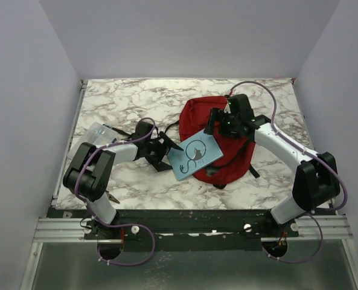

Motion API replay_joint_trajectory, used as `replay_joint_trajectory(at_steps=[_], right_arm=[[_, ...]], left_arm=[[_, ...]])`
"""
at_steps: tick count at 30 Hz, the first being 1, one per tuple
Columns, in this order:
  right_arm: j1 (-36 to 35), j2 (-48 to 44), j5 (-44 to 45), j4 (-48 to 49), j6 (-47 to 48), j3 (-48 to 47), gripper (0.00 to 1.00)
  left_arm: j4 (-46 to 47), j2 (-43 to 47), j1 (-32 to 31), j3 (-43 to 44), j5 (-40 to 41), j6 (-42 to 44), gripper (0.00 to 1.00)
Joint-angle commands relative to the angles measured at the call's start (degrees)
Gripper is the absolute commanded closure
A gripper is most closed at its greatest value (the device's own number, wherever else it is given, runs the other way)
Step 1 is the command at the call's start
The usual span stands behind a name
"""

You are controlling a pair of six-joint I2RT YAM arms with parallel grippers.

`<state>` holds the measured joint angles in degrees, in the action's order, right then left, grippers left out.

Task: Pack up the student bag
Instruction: Pick up the book from the center of the board.

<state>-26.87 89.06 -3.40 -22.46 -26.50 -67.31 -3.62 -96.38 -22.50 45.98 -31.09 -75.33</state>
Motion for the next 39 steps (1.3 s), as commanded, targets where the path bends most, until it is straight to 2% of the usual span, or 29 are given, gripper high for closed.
replay_joint_trajectory(at_steps=[1, 5, 11, 15, 19, 23, 24, 25, 27, 28, 31, 35, 39], right_arm=[[3.6, 0.0, -12.4, -4.7, 6.0, 2.2, 0.07], [3.9, 2.6, -22.5, -2.3, 5.2, 4.5, 0.09], [3.9, 3.4, -32.6, 3.8, 2.3, 7.1, 0.14], [3.9, 2.0, -37.5, 4.3, 0.3, 7.0, 0.32], [3.8, -3.2, -39.3, 7.2, -3.6, 12.5, 0.52], [3.8, -8.0, -43.8, 9.2, -4.5, 18.2, 0.61], [3.8, -9.3, -44.0, 9.7, -4.5, 19.2, 0.66], [3.8, -10.2, -44.1, 9.9, -4.5, 20.1, 0.76], [3.9, -12.1, -44.2, 10.1, -5.0, 21.5, 0.97], [3.9, -13.4, -44.0, 10.6, -6.0, 22.1, 1.0], [3.8, -17.7, -43.6, 16.4, -12.2, 24.9, 1.0], [3.9, -24.7, -40.5, 26.8, -24.2, 27.5, 1.0], [3.8, -29.9, -36.4, 47.6, -39.0, 33.4, 1.0]], left_arm=[[2.7, -1.0, -0.1, -1.2, -2.7, -1.0, 0.02], [3.3, -1.0, -0.1, -2.2, -2.8, -1.0, 0.02], [3.4, -1.8, -0.1, -1.2, -4.4, -0.5, 0.02], [4.6, -1.9, -0.1, -0.7, -5.4, 0.3, 0.02], [6.1, -2.6, 0.0, -0.2, -8.8, 1.8, 0.02], [6.8, -0.9, 0.5, -1.2, -9.2, 4.8, 0.02], [6.8, 0.1, 0.7, -1.3, -8.8, 6.5, 0.02], [6.8, 1.2, 0.8, -1.6, -8.5, 7.9, 0.02], [7.0, 4.5, 1.2, -2.6, -7.8, 11.3, 0.02], [7.0, 7.2, 1.5, -3.3, -7.3, 13.3, 0.02], [7.0, 16.7, 3.1, -7.4, -5.6, 17.9, 0.02], [6.8, 32.3, 8.0, -13.4, -7.3, 20.0, 0.02], [4.9, 49.5, 12.3, -17.8, -9.2, 18.8, 0.02]])
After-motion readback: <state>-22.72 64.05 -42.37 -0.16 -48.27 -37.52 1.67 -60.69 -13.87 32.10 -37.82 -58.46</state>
